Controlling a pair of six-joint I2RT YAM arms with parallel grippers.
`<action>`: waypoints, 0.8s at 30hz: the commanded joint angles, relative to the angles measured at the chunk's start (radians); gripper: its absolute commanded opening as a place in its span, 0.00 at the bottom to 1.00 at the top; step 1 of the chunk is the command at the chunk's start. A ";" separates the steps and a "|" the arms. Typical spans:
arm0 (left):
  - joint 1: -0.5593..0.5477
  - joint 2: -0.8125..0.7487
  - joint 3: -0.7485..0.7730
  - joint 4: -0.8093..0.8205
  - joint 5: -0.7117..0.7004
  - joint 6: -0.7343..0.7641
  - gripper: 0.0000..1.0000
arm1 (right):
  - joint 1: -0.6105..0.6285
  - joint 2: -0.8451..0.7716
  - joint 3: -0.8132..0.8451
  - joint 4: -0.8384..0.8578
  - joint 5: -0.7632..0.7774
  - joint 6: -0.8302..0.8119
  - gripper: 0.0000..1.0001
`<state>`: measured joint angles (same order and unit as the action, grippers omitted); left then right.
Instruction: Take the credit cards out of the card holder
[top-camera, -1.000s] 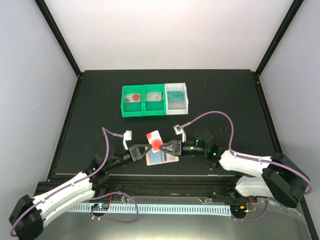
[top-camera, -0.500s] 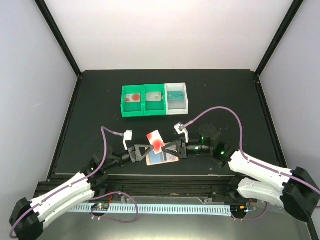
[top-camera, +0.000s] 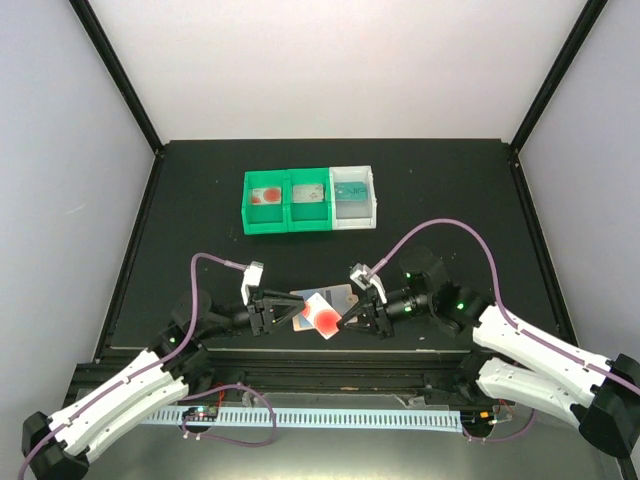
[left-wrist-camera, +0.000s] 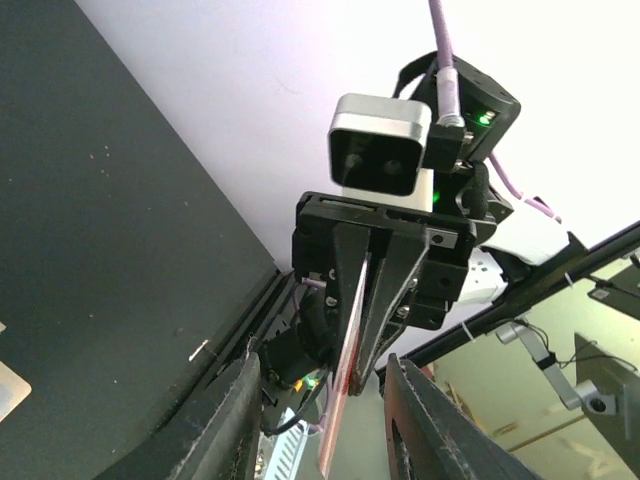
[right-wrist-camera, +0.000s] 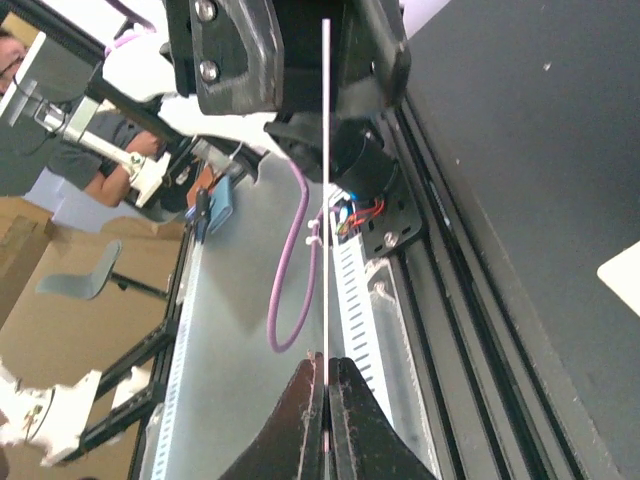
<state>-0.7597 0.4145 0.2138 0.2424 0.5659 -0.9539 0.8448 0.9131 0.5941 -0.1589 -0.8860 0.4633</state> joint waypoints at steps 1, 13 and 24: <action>0.003 -0.027 0.071 -0.073 0.064 0.061 0.33 | 0.002 -0.009 0.032 -0.078 -0.091 -0.062 0.01; 0.003 -0.042 0.086 -0.154 0.101 0.116 0.26 | 0.002 0.001 0.050 -0.075 -0.124 -0.051 0.01; 0.003 0.038 0.145 -0.150 0.183 0.167 0.02 | 0.001 0.020 0.035 -0.027 -0.123 -0.020 0.01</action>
<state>-0.7597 0.4278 0.2993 0.0975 0.6933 -0.8288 0.8448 0.9230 0.6243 -0.2203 -0.9855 0.4320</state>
